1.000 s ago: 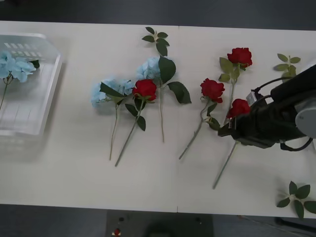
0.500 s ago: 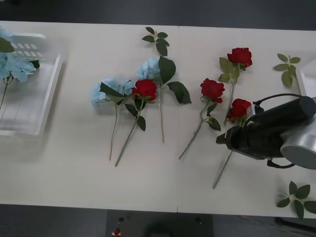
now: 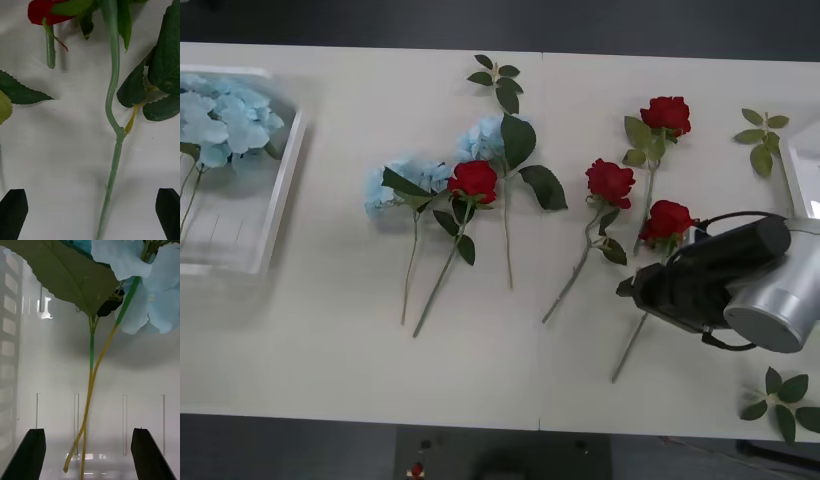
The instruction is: Put the red flowers into the right box and the blue flowers into the left box
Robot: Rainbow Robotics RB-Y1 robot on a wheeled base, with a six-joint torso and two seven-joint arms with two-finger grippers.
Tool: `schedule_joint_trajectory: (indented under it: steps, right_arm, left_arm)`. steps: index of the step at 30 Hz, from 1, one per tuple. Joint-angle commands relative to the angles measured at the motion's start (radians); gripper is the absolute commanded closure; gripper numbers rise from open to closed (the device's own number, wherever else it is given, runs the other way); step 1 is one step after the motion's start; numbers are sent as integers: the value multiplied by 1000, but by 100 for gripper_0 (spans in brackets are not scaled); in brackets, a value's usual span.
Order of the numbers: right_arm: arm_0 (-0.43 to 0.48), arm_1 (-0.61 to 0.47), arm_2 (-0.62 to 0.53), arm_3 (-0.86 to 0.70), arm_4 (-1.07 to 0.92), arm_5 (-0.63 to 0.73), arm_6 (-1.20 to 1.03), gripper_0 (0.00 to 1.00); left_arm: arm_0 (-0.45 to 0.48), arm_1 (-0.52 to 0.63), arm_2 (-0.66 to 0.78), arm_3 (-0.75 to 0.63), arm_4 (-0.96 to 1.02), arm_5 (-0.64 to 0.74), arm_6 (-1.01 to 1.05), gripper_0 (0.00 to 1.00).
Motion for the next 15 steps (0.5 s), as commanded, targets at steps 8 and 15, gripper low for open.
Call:
schedule_joint_trajectory:
  steps: [8,15]
  right_arm:
    - [-6,93,3,116,82,-3,-34,0]
    - [-7,110,24,170,106,-13,-25,69]
  left_arm:
    - [-4,37,18,-16,-8,32,51,34]
    - [-4,60,152,-90,109,286,28,35]
